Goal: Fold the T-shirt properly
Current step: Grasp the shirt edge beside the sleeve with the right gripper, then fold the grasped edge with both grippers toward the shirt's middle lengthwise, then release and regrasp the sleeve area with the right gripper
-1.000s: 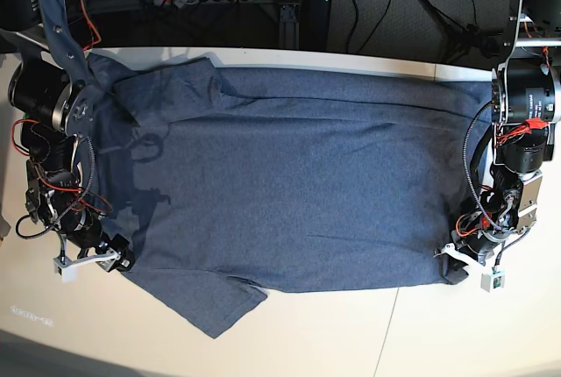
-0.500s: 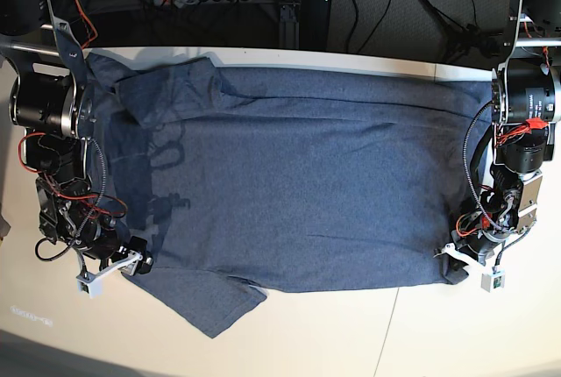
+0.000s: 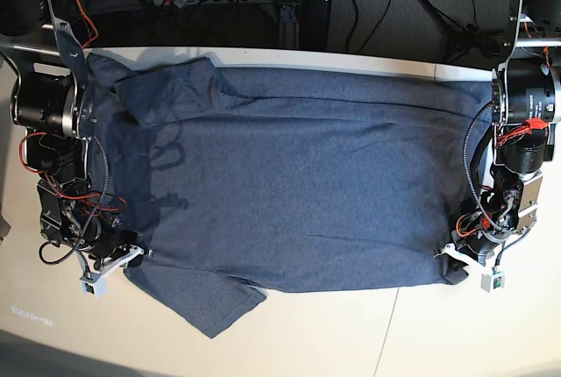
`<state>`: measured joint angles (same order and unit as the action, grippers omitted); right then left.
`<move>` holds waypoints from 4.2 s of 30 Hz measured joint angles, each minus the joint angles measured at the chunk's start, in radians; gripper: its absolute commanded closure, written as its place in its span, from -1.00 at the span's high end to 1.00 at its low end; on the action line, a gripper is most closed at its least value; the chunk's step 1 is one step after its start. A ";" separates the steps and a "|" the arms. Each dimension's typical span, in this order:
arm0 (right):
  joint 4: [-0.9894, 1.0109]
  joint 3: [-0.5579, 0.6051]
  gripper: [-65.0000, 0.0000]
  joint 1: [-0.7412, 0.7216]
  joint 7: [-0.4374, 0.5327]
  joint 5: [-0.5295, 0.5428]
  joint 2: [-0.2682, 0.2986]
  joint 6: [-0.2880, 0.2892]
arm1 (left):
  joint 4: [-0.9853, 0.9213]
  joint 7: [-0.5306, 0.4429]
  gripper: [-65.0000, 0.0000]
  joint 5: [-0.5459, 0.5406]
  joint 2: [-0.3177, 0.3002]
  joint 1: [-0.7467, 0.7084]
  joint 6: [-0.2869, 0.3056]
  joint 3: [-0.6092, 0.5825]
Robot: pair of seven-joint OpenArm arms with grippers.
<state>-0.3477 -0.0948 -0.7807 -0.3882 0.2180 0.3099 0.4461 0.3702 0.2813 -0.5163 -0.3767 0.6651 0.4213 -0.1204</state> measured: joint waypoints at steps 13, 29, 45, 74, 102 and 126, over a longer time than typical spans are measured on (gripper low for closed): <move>-0.128 0.006 -1.00 0.011 -0.033 -0.097 -0.005 0.000 | 0.001 -0.082 -1.00 0.009 -0.036 0.000 0.024 -0.163; -0.298 0.008 -1.00 0.124 -0.063 -0.037 0.012 0.003 | 0.031 -0.126 -1.00 -0.048 -0.106 -0.006 0.143 -0.258; -0.732 0.010 -1.00 0.363 -0.156 0.133 0.099 0.004 | 0.162 0.081 -1.00 -0.313 -0.242 -0.051 0.251 -0.260; -0.835 0.013 -1.00 0.504 -0.193 0.211 0.187 0.005 | 0.422 0.306 -1.00 -0.565 -0.360 -0.236 0.256 -0.259; -0.835 0.013 0.06 0.519 -0.091 0.209 0.188 0.004 | 0.443 0.310 -1.00 -0.539 -0.349 -0.264 0.256 -0.253; -0.039 0.009 0.05 -0.001 -0.108 0.096 0.007 0.004 | 0.443 0.321 -1.00 -0.482 -0.350 -0.266 0.256 -0.253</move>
<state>-0.3862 -0.0860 -0.7818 -0.4965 0.3141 0.3172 0.4500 0.8135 0.6025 -0.9981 -0.7269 0.3996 0.6773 -0.3729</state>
